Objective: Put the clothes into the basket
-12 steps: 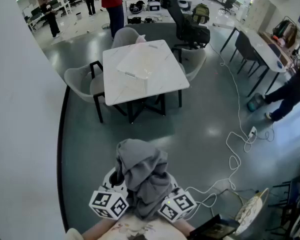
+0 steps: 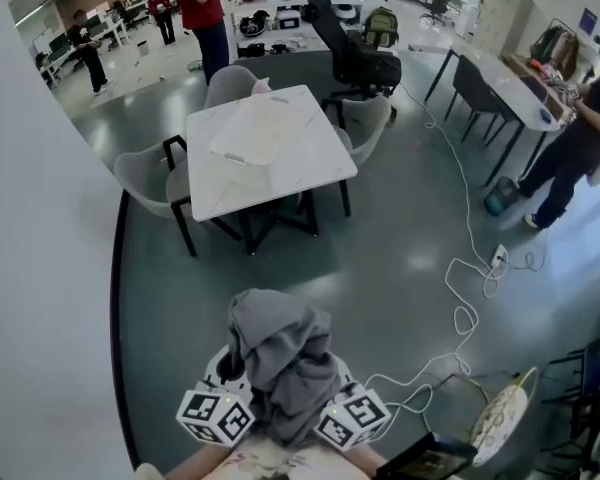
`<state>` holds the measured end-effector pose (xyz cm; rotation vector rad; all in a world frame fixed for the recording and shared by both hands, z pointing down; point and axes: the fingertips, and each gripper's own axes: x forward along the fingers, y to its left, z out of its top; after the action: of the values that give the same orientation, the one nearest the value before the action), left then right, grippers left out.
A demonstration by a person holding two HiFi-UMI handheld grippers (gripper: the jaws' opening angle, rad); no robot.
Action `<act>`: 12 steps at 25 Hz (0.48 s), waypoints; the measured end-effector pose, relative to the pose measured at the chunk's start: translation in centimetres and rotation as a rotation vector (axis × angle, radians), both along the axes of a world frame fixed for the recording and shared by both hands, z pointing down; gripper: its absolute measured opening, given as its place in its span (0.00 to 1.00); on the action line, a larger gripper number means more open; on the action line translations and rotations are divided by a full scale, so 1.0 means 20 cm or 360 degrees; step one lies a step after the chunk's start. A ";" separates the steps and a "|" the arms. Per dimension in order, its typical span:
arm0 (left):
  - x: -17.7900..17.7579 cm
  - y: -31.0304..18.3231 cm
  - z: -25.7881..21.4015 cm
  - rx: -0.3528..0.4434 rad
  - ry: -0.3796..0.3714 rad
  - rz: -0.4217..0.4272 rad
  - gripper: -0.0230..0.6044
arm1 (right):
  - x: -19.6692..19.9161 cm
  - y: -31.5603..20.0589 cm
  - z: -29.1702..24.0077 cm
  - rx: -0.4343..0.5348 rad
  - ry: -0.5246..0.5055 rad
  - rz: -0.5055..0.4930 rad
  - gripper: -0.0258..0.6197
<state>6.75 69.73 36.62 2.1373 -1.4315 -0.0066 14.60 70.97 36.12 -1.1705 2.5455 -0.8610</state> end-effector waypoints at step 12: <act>0.26 0.03 0.03 -0.0007 0.0042 0.0109 0.24 | 0.26 0.06 0.02 -0.0017 -0.0042 0.0103 0.23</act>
<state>12.04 70.38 37.14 2.1735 -1.3420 -0.0055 19.73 72.13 36.47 -1.2290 2.4709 -0.8698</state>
